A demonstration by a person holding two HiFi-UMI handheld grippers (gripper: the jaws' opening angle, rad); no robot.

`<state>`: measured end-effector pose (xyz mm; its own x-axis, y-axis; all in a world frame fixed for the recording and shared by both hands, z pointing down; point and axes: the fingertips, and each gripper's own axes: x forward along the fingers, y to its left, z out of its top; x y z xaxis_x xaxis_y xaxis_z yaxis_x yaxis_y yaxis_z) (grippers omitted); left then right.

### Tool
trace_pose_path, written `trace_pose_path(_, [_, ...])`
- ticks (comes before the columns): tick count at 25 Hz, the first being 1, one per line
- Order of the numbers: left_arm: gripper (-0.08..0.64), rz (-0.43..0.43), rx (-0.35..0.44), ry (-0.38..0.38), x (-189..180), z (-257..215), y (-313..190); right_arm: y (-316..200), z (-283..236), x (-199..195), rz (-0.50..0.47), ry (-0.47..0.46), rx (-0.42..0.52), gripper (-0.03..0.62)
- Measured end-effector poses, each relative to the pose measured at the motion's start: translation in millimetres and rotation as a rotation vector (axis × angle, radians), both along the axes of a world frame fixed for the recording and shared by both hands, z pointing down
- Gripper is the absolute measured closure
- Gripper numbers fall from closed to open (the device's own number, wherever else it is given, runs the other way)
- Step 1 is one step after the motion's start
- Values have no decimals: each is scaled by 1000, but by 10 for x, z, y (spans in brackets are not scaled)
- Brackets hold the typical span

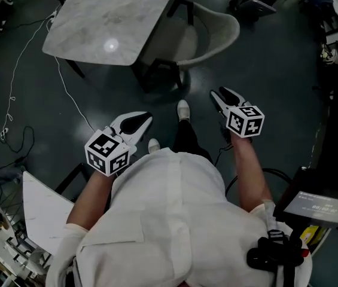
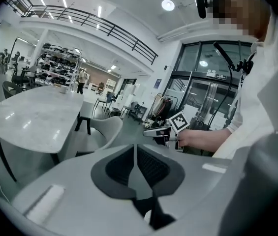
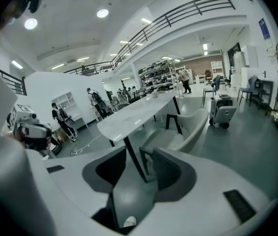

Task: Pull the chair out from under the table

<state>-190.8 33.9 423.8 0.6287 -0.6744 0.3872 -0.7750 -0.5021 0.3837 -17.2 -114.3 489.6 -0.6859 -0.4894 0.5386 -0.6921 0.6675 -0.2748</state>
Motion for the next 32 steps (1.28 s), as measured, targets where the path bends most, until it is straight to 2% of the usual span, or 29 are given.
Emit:
trace_pose_path(4, [542, -37, -8, -14, 19, -20, -593, -935, 95, 214, 77, -12, -14, 428])
trace_pose_path(10, [528, -62, -9, -43, 177, -146, -1448, -2164, 310, 524, 139, 14, -50, 399])
trace_pose_path(18, [528, -104, -19, -70, 359, -255, -2233, -3381, 993, 839, 270, 19, -218, 367])
trace_pose_path(24, [528, -153, -42, -89, 356, -205, -2409, -3830, 1554, 833, 327, 0, -343, 357])
trace_pose_path(32, [528, -197, -57, -112, 302, -198, -2149, -3697, 1900, 716, 388, -33, -445, 359])
